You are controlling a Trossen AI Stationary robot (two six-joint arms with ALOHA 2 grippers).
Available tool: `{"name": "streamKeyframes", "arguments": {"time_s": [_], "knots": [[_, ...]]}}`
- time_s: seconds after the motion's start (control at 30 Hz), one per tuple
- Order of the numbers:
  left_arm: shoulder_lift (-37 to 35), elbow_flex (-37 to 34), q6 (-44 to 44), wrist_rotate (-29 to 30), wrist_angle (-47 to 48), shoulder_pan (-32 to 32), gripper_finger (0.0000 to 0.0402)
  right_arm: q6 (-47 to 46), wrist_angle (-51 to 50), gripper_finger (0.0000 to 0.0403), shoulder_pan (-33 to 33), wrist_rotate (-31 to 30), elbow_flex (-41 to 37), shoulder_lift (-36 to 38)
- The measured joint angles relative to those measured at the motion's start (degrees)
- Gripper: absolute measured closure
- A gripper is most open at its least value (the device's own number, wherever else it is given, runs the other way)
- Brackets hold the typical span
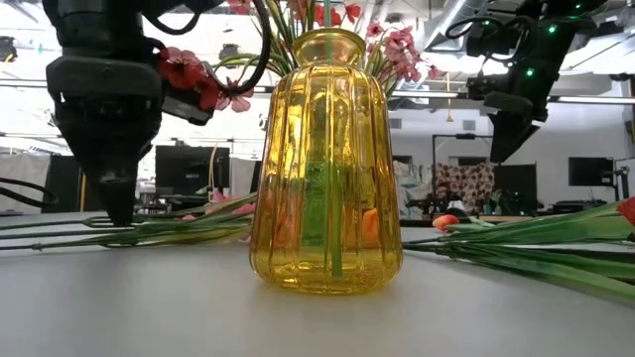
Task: Sort flowers into vase by color
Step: Put the pink flowers into the transparent vase
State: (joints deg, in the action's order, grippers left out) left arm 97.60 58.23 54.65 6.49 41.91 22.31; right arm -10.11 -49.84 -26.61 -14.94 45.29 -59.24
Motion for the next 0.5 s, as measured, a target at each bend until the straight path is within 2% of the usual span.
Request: {"name": "streamKeyframes", "arguments": {"time_s": [0.23,0.5], "knots": [[0.00,-3.88,2.01,-2.04,-1.35,0.00,0.0235,0.00,0.00,0.0182,0.00,0.00,0.01,0.00],[-0.02,-4.11,1.62,-1.22,-1.39,0.04,0.0235,0.01,0.00,0.0182,0.00,0.00,0.01,0.00]]}}
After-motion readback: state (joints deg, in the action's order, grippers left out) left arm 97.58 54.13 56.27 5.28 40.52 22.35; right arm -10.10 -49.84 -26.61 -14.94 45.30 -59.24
